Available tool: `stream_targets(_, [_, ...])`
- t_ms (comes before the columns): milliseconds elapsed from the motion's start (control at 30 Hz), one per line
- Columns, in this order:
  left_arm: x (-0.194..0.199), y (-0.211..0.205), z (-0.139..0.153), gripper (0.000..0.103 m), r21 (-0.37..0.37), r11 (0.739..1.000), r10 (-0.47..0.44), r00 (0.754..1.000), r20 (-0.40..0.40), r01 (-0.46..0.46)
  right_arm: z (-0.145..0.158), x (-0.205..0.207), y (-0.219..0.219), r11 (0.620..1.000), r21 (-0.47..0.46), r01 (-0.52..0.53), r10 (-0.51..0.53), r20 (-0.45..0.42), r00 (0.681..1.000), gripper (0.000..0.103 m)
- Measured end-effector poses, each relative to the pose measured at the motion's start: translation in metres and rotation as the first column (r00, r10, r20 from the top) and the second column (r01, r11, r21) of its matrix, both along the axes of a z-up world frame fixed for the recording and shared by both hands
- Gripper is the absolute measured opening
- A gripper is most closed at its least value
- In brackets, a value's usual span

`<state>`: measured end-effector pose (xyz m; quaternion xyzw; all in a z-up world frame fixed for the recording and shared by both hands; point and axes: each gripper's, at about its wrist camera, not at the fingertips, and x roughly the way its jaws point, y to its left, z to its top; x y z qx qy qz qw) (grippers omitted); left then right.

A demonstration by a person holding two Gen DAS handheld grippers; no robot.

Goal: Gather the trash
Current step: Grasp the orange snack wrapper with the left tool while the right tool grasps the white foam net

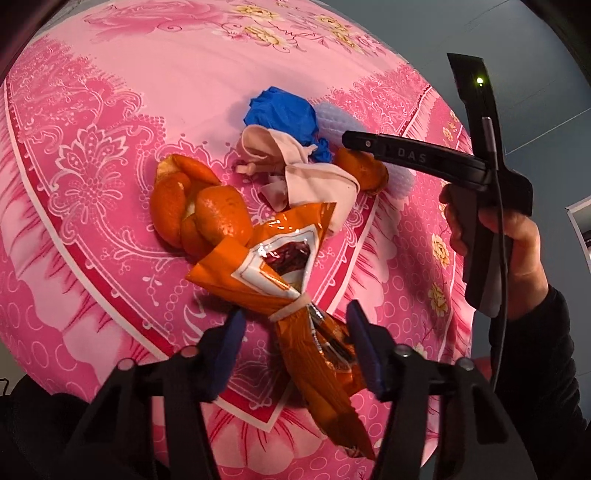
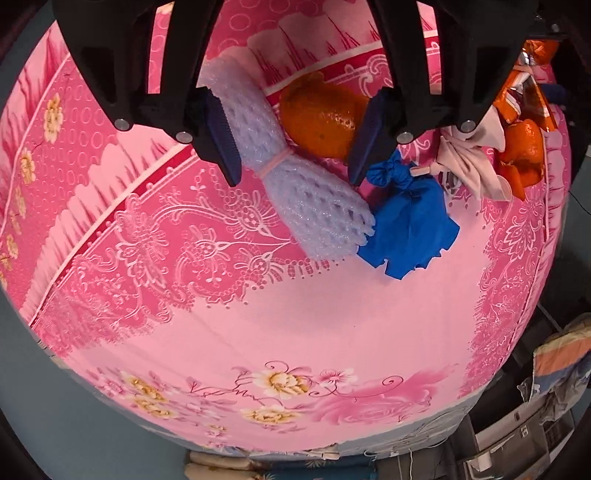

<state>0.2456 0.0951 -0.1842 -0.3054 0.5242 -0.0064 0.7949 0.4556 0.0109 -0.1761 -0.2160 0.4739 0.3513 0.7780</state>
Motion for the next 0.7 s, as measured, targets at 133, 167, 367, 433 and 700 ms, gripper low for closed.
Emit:
stream_targets(133, [0.002,-0.007,0.001,0.037,0.009,1.0,-0.028,1.0,0.012,0.028,-0.006,0.002,0.003,1.0,-0.016,0.009,-0.009,0.004,1.0,0.048])
stream_targets(167, [0.002,-0.009,0.003,0.036,0.018,0.999,-0.035,0.999,0.018,0.034,-0.007,0.002,0.004,1.0,-0.019,0.009,-0.009,0.005,1.0,0.047])
stream_targets(367, [0.001,-0.012,0.007,0.03,0.046,0.998,-0.046,0.998,0.037,0.045,-0.01,0.001,0.008,0.998,-0.057,0.028,-0.027,0.029,0.999,0.03])
stream_targets(433, [0.003,-0.01,0.008,0.029,0.048,0.998,-0.049,0.998,0.043,0.047,-0.008,-0.002,0.006,0.998,-0.054,0.035,-0.033,0.042,0.999,0.024])
stream_targets(700, [-0.005,-0.004,0.022,0.029,0.057,0.997,-0.05,0.996,0.077,0.045,0.011,-0.01,-0.01,0.996,0.018,0.092,-0.092,0.037,0.995,0.022])
